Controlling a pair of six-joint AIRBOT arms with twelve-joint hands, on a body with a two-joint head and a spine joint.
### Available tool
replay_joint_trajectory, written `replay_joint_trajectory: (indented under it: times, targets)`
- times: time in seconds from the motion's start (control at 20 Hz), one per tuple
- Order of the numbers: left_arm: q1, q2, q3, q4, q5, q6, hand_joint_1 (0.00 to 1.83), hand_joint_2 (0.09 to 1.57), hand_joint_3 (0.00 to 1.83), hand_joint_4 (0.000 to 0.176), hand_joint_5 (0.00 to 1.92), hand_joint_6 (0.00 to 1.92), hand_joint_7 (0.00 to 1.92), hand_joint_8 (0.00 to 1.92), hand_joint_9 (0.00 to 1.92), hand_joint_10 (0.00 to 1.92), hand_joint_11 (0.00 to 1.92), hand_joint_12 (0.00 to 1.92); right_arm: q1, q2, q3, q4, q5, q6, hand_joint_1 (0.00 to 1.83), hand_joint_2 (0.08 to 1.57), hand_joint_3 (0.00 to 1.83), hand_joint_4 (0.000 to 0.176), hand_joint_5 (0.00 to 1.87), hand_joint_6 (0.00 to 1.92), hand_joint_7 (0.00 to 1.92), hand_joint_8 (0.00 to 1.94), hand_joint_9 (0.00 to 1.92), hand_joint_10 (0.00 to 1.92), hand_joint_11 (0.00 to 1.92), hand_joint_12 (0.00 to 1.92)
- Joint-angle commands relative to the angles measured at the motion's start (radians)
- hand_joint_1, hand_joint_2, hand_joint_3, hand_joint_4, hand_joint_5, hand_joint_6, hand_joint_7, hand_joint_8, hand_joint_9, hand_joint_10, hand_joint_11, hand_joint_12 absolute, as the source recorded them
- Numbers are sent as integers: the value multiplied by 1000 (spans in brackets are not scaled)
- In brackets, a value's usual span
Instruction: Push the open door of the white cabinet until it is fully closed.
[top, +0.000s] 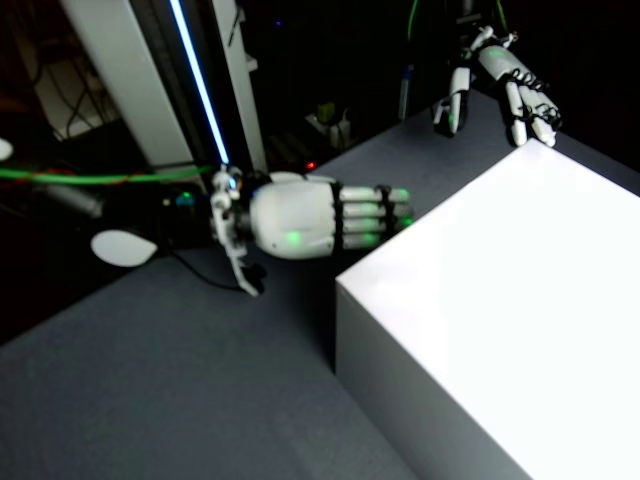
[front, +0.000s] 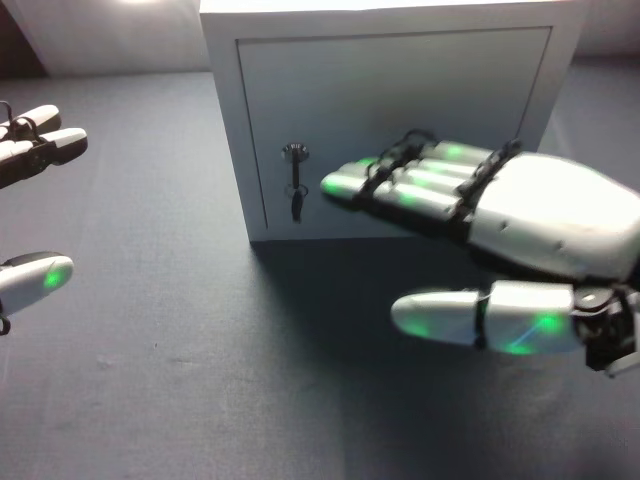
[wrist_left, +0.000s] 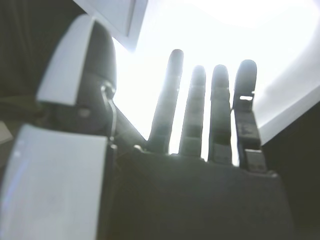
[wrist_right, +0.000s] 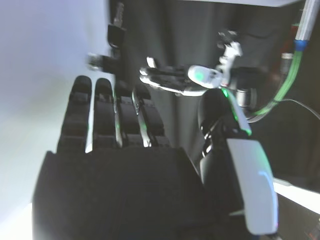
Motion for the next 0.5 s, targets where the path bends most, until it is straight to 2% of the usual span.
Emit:
replay_joint_trajectory:
  times: [0.0, 0.05, 0.1, 0.2, 0.25, 0.3, 0.35, 0.4, 0.45]
  targets:
    - [-2, 2, -2, -24, -141, -6, 551, 1248, 0, 0, 319, 3, 130, 1, 136, 1, 0, 1084, -8, 13, -13, -2, 142, 17, 155, 1324, 0, 0, 158, 30, 214, 22, 250, 40, 0, 849]
    - [2, 2, -3, -26, -145, -6, 539, 1252, 0, 0, 313, 1, 128, 0, 138, 1, 0, 1074, -28, 40, -24, -10, 165, 38, 163, 1322, 0, 0, 161, 19, 215, 11, 247, 30, 0, 920]
    - [4, 2, -5, -26, -149, -6, 550, 1257, 1, 0, 308, 1, 124, 1, 137, 1, 0, 1022, -53, 65, -36, -9, 196, 58, 223, 1340, 2, 0, 192, 22, 247, 12, 271, 35, 0, 1075]
    - [5, 3, -7, -27, -154, -6, 523, 1262, 1, 0, 309, 2, 133, 1, 150, 3, 0, 953, -87, 101, -64, 4, 236, 59, 228, 1366, 7, 0, 251, 40, 329, 25, 316, 57, 0, 1201]
    - [6, 3, -7, -28, -159, -6, 542, 1263, 0, 0, 311, 2, 136, 1, 150, 2, 0, 969, -108, 139, -83, 14, 259, 58, 284, 1358, 1, 0, 330, 67, 396, 38, 375, 91, 0, 1360]
    - [6, 3, -7, -29, -164, -6, 556, 1264, 0, 0, 309, 0, 134, 0, 147, 1, 0, 986, -131, 172, -102, 33, 279, 44, 286, 1358, 0, 0, 344, 69, 381, 24, 334, 78, 0, 1378]
    - [6, 3, -7, -29, -168, -6, 535, 1262, 0, 1, 300, 0, 130, 0, 144, 0, 0, 965, -153, 200, -118, 56, 297, 20, 311, 1347, 5, 0, 328, 70, 374, 7, 292, 382, 0, 1544]
    - [6, 3, -7, -30, -170, -6, 553, 1258, 0, 0, 307, 3, 134, 2, 143, 0, 0, 961, -169, 219, -128, 75, 308, 1, 234, 1372, 3, 0, 240, 34, 286, 1, 128, 491, 0, 1460]
    - [6, 4, -7, -31, -173, -6, 566, 1253, 0, 0, 301, 4, 128, 4, 147, 1, 0, 1030, -193, 245, -140, 106, 331, -19, 137, 1394, 5, 0, 184, 9, 231, 2, 53, 446, 0, 1203]
